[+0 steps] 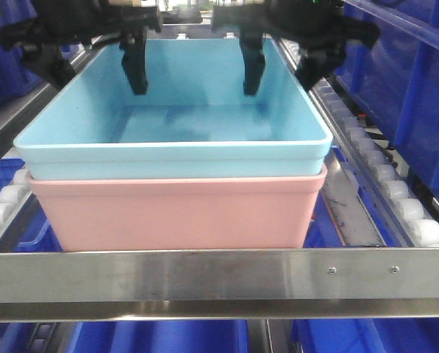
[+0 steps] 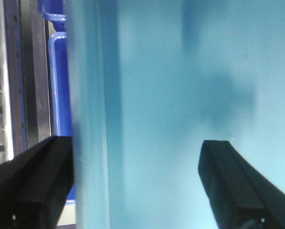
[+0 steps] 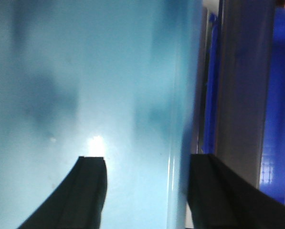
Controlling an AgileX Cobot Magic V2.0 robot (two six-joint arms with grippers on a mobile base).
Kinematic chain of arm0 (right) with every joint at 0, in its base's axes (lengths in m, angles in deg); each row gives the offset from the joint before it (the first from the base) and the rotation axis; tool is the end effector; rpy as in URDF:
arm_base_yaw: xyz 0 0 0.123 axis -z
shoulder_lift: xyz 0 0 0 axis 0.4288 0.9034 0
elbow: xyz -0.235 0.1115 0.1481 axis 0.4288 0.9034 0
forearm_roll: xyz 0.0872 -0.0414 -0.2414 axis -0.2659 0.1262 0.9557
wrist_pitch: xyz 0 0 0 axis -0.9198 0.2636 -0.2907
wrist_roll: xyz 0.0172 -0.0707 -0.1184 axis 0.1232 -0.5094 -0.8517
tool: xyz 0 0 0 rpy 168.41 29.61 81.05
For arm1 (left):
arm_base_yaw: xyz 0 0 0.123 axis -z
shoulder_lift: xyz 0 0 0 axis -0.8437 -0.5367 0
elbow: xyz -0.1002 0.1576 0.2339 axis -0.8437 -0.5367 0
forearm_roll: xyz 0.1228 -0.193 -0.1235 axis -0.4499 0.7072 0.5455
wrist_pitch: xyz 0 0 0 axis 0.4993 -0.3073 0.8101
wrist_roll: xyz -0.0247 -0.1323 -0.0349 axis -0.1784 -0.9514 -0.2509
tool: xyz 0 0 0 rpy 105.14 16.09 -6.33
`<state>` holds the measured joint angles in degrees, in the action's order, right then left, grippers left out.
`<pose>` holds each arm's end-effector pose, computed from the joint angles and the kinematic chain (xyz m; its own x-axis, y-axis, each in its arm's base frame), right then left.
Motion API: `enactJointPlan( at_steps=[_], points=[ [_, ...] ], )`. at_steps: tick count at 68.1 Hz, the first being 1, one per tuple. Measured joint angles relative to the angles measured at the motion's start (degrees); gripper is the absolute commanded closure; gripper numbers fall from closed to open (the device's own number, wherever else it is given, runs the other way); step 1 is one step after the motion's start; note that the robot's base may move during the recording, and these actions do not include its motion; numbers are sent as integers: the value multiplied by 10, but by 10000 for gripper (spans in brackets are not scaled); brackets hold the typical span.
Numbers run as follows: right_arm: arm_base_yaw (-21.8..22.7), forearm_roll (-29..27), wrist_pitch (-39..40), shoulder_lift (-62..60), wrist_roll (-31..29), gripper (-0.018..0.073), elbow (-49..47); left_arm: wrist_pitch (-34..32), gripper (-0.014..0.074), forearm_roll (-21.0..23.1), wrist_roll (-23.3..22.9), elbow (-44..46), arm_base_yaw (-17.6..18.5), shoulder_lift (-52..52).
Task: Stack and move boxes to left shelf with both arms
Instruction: 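Open both grippers and lift them up off the light-blue bin rim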
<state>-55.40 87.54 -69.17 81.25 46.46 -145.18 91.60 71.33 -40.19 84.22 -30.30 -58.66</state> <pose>0.3937 0.2145 0.2717 -0.8294 0.0543 -0.5560 -0.0824 0.9725 0.2179 0.3945 -0.1952 0.2764 -0.8423 0.0291 -0.5382 0.1383 0.9768 -0.1636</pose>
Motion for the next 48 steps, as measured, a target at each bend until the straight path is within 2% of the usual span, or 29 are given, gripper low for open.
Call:
enactJointPlan(
  at_steps=[7,12,16,17,20,28,34,48],
  points=[
    [0,-1,-9,-11,-1,99,-19,45,158,-5,0,42,0,0],
    [0,-1,-16,-23,-6,190,-37,79,169,-11,0,75,0,0],
    [0,-1,-17,-31,-10,382,-45,94,211,-21,0,97,0,1],
    [0,-1,-17,-34,-11,403,-46,96,230,-23,0,100,0,2],
    [0,-1,-17,-35,-14,521,-47,98,318,-32,0,107,0,4],
    [0,0,-22,-30,-15,460,-47,101,618,-52,0,111,0,5],
    [0,0,-22,-26,-15,460,-47,102,590,-55,0,111,0,5],
    [0,1,-7,-21,-15,477,-47,100,598,-64,0,111,0,5]
  ],
)
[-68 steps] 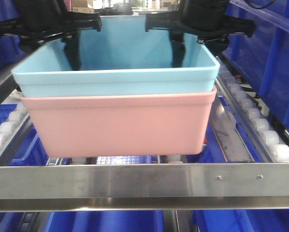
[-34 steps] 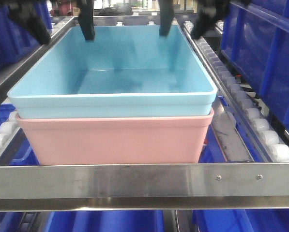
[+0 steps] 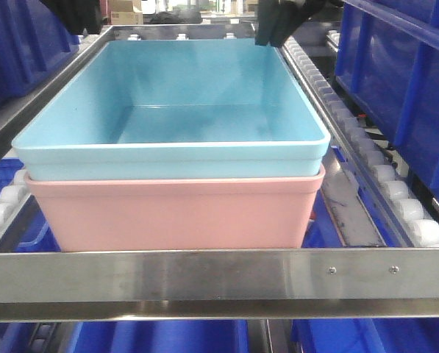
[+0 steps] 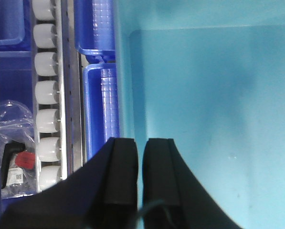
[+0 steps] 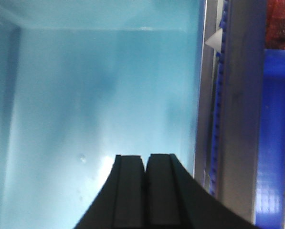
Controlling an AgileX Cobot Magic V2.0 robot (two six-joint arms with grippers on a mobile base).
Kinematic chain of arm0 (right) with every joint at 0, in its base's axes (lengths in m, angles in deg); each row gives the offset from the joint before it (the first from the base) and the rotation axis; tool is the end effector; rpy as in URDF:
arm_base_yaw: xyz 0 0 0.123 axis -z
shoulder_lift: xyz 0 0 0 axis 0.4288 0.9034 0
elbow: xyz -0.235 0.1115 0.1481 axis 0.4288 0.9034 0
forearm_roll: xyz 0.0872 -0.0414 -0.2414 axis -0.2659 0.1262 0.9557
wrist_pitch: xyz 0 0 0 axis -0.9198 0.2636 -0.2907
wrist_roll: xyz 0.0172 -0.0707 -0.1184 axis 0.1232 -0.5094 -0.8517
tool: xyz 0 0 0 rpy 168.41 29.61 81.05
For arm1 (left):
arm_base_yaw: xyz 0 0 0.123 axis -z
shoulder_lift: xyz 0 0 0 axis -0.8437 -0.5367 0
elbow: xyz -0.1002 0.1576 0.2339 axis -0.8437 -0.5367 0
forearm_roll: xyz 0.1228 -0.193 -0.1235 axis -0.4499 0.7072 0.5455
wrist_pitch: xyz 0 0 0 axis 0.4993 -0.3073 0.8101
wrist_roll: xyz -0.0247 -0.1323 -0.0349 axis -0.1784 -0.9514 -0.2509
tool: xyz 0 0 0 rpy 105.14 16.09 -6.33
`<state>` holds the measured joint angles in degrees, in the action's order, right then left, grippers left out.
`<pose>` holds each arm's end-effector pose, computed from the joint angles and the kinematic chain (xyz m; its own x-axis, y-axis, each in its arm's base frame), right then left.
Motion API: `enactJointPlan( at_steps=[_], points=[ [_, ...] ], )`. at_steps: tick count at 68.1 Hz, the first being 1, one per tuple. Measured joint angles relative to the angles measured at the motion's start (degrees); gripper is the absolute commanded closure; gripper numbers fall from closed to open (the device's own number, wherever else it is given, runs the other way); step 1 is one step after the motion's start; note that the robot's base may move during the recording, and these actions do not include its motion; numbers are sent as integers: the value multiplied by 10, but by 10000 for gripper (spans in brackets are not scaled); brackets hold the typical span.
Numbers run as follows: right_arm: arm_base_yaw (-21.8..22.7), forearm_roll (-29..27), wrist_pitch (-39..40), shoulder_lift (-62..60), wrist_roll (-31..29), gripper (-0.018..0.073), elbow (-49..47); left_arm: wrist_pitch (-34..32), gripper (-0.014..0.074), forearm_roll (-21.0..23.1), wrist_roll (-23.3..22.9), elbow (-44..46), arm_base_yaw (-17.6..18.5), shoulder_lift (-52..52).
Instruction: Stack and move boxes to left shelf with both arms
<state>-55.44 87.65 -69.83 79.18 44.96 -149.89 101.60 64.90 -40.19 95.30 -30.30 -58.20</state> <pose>0.3952 0.2154 0.3155 -0.7709 0.0601 -0.6341 -0.1246 0.9621 0.2426 0.3992 -0.1816 0.3333 -0.7998 0.0639 -0.5968 0.1294 0.9893 -0.0676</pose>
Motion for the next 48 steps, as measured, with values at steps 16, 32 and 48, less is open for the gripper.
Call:
enactJointPlan(
  at_steps=[16,32,48],
  points=[
    [-4,29,54,-25,-1,503,48,-117,598,-1,-33,-126,6,59],
    [-5,60,255,-169,-1,503,244,-339,598,-4,-47,-372,8,237],
    [-5,111,325,-348,-4,503,437,-403,598,-5,-47,-514,8,386]
  ],
)
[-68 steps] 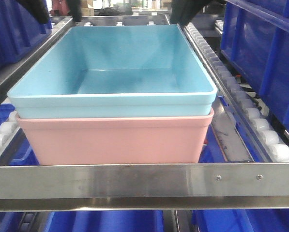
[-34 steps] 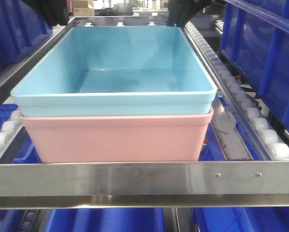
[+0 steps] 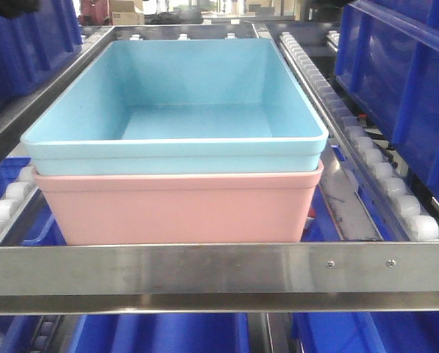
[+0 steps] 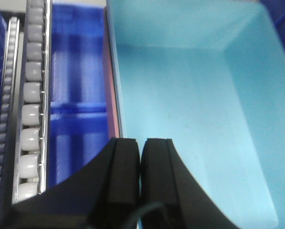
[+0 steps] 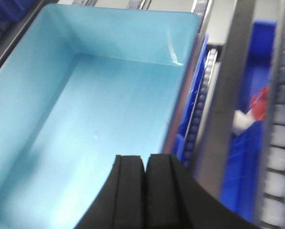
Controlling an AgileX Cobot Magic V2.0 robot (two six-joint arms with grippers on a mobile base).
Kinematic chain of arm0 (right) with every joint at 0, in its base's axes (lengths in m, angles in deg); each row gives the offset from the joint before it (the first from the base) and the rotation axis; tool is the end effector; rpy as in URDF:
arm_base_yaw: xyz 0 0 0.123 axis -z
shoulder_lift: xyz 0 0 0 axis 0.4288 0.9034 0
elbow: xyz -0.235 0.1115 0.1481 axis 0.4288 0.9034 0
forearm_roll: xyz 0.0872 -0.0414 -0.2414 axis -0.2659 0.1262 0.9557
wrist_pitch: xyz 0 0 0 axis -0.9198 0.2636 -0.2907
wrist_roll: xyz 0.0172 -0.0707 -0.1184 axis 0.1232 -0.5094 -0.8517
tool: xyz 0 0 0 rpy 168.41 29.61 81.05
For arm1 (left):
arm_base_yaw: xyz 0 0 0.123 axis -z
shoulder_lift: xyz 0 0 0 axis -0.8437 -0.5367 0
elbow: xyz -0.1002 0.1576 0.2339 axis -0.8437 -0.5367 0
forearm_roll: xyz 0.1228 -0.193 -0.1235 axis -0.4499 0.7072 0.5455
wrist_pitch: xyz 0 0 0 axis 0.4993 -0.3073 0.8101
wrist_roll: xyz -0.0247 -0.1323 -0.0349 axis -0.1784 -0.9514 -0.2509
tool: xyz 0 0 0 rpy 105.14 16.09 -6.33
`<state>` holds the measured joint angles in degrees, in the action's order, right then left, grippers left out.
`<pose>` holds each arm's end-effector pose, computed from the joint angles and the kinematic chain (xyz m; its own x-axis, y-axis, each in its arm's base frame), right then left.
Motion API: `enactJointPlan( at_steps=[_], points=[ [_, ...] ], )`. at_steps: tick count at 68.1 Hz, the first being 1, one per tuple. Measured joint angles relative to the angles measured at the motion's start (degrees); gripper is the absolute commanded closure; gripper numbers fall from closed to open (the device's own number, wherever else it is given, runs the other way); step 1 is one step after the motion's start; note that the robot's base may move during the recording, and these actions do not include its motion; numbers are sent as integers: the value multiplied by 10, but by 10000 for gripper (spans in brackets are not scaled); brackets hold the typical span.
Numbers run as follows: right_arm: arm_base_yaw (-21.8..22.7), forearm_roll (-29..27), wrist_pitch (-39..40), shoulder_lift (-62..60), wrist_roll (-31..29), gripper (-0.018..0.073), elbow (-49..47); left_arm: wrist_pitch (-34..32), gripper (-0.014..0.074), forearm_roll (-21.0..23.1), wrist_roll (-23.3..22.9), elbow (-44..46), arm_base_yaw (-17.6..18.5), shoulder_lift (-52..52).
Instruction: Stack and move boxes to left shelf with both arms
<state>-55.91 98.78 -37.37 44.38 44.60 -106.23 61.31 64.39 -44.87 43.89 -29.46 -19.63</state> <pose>0.2661 0.1457 0.3267 -0.4360 0.0043 -0.9000 -0.3633 0.9141 0.1804 0.2562 -0.1274 0.3251 -0.5078 -0.0804 -0.8577 0.2803 0.9261 -0.2527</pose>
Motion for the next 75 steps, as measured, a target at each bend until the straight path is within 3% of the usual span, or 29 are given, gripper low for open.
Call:
enactJointPlan(
  at_steps=[9,27,43,75],
  points=[
    [0,27,37,-111,0,503,86,-72,598,-10,0,-84,0,100],
    [0,58,88,-338,-1,503,230,-226,598,-134,0,-240,0,301],
    [0,62,86,-482,-1,503,281,-242,599,-146,0,-276,0,401],
    [0,62,86,-492,-1,503,284,-247,599,-147,0,-276,0,403]
  ],
)
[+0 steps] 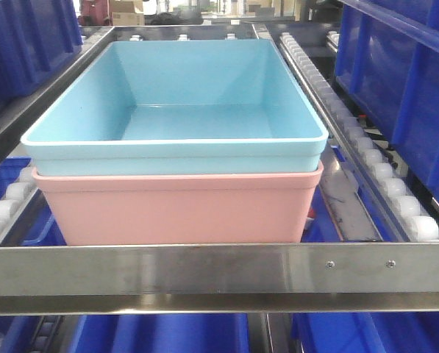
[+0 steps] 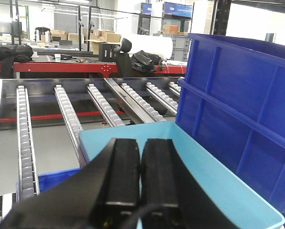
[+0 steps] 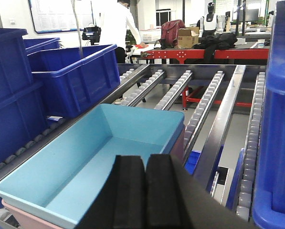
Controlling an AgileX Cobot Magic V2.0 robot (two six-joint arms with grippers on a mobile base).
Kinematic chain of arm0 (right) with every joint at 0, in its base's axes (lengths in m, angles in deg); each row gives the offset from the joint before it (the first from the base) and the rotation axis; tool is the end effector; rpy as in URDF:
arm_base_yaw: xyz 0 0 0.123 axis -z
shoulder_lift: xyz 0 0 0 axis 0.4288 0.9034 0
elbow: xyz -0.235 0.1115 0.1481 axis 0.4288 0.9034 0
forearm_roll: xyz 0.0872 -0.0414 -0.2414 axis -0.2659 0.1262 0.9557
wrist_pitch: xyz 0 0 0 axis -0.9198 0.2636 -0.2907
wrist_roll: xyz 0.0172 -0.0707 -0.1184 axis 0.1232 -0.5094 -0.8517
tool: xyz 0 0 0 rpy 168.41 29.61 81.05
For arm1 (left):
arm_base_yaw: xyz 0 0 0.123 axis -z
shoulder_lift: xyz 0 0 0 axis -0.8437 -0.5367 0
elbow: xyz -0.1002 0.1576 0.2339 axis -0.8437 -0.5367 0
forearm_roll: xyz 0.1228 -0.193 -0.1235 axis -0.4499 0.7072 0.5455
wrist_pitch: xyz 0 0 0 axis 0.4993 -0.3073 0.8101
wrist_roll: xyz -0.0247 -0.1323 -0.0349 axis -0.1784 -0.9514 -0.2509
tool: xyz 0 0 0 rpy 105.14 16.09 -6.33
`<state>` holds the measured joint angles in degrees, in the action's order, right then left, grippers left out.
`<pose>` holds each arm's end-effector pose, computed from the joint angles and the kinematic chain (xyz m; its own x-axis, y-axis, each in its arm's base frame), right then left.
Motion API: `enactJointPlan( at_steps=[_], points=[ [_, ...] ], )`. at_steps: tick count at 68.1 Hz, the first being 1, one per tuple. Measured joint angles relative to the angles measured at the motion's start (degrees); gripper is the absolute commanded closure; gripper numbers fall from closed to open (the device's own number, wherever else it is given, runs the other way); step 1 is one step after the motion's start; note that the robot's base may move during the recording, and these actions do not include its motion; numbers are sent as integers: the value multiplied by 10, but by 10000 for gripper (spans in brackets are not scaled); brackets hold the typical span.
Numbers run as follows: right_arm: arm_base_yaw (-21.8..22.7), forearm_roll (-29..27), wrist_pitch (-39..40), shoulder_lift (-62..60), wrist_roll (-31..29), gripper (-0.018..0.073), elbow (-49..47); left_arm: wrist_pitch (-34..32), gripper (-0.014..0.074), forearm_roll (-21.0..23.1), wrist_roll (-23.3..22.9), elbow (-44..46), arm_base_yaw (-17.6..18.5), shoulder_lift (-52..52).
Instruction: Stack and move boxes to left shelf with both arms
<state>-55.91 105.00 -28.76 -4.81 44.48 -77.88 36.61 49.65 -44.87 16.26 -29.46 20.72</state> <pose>0.1042 0.0563 0.3277 0.0332 0.1476 -0.9885 -0.4874 0.8658 0.1129 0.1172 -0.0701 0.3383 0.1240 -0.1248 -0.9844 0.5200 0.8531 -0.0426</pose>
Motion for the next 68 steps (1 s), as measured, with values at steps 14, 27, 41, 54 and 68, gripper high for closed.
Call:
enactJointPlan(
  at_steps=[14,27,41,54,68],
  points=[
    [22,0,0,-7,0,503,6,0,599,0,0,0,0,0],
    [150,-96,39,-46,-98,503,72,0,599,0,0,0,0,0],
    [259,-206,73,-115,-197,503,166,0,599,0,0,0,0,0],
    [267,-216,74,-176,-203,503,233,0,599,-1,0,0,0,0],
    [268,-218,75,-180,-204,503,237,-1,599,-1,0,0,0,0]
  ],
)
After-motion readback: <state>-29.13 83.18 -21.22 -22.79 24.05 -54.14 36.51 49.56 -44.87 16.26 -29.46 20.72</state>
